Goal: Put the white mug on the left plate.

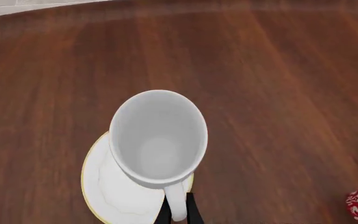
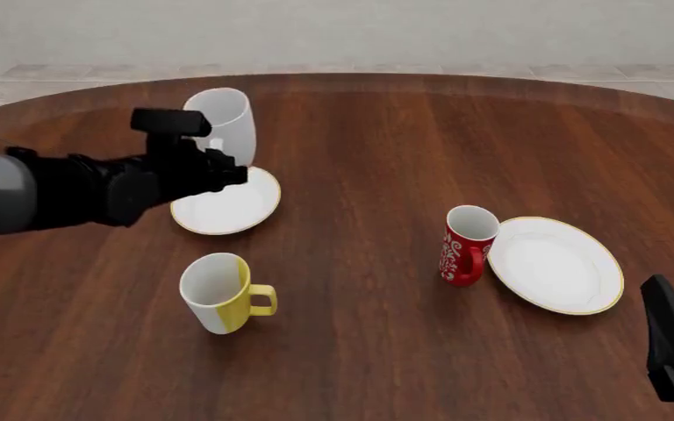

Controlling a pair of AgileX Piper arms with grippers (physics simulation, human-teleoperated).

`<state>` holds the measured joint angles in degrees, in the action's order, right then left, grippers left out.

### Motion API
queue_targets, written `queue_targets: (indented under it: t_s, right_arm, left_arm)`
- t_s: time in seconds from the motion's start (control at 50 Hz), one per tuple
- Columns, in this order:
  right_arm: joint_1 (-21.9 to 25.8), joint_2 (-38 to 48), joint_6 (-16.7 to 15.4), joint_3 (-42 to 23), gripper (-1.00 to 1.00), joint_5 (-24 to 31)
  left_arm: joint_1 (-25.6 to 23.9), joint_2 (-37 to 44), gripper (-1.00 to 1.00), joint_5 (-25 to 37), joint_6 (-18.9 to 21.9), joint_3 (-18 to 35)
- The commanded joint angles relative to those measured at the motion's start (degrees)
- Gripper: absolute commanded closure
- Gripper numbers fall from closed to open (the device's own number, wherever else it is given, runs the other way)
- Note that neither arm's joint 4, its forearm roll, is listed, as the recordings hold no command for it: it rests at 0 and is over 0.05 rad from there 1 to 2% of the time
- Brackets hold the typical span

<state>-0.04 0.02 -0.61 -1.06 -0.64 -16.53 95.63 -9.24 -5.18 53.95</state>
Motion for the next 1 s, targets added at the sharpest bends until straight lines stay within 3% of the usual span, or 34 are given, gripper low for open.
queue_targets:
  t_s: [0.02,1.0]
  right_arm:
    - [-0.05,0.00,0.03,-0.15,-1.00,0.07]
    - [0.06,0.00,0.08,-0.09,-1.00,0.06]
  left_arm:
    - [0.25,2.10,1.00,-1.30,-0.64,-0.21]
    - [2.00,6.61,1.00,-4.32,-1.57,-1.85]
